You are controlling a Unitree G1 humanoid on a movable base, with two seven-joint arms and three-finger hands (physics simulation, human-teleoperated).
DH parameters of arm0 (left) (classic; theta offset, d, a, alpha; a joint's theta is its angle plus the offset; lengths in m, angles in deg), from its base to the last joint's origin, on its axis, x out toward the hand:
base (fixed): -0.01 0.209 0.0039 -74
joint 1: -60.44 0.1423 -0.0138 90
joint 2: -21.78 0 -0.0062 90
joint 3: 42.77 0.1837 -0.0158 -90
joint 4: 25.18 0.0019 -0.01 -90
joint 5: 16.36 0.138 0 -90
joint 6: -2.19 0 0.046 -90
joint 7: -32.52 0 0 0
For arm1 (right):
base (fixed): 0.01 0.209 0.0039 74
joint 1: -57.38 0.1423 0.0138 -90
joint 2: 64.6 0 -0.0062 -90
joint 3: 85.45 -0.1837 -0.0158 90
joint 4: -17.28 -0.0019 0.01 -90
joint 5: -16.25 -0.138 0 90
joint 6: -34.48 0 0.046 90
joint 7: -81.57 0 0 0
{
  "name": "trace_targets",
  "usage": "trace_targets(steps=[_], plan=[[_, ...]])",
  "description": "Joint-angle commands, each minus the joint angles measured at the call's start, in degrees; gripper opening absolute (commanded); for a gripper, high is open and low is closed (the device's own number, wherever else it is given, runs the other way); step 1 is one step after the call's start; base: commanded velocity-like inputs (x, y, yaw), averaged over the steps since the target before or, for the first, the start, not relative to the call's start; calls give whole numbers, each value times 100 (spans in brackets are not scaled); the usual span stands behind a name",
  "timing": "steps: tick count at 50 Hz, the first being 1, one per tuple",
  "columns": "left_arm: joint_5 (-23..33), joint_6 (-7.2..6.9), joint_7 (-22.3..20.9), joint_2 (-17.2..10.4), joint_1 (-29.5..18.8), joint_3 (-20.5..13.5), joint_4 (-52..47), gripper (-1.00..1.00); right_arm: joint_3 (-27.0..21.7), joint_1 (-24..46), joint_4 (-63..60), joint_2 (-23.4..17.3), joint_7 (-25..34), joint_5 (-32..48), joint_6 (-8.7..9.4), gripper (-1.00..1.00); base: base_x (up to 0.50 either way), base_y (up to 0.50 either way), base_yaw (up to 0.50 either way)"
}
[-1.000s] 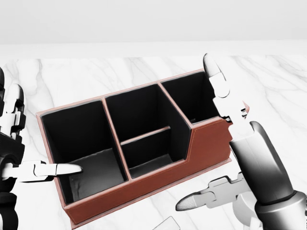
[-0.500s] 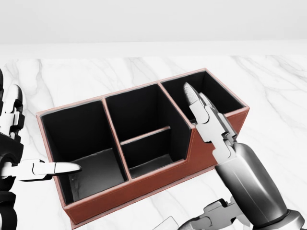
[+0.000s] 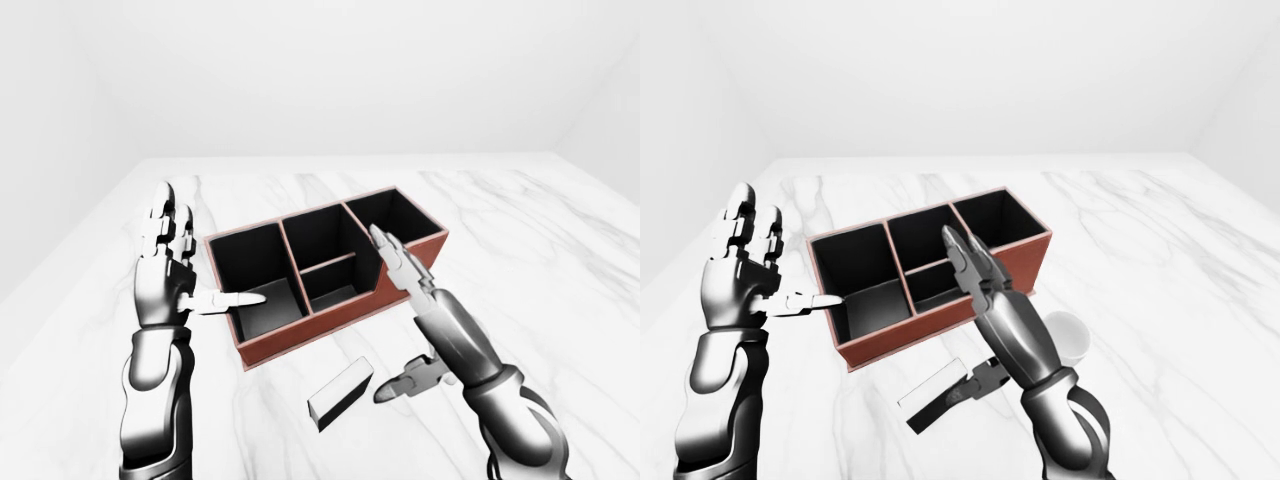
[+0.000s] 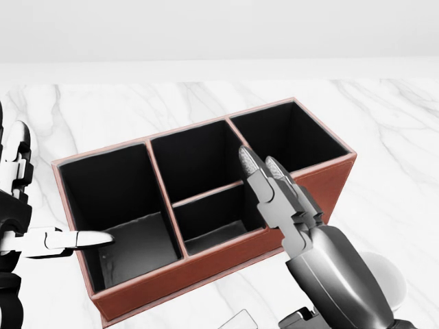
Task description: Pick up the book and place it in the front compartment of the caddy.
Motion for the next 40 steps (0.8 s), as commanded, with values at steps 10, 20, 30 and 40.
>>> trace_targets(steps=[10,20,30,40], plan=[[-11,0,-3,-18,-25,-27,26,100,402,-298,123,-84,-189,503,0,100,0,0,0],[-22,0,4,-23,-19,-30,6,100,463,-311,357,-107,-381,796,-134,100,0,0,0],[-18,0,-7,-21,-13,-31,11,99,586,-348,372,-103,-407,945,-249,100,0,0,0],[-4,0,-19,-19,-18,-14,81,100,733,-410,415,-145,-486,1070,-338,100,0,0,0]])
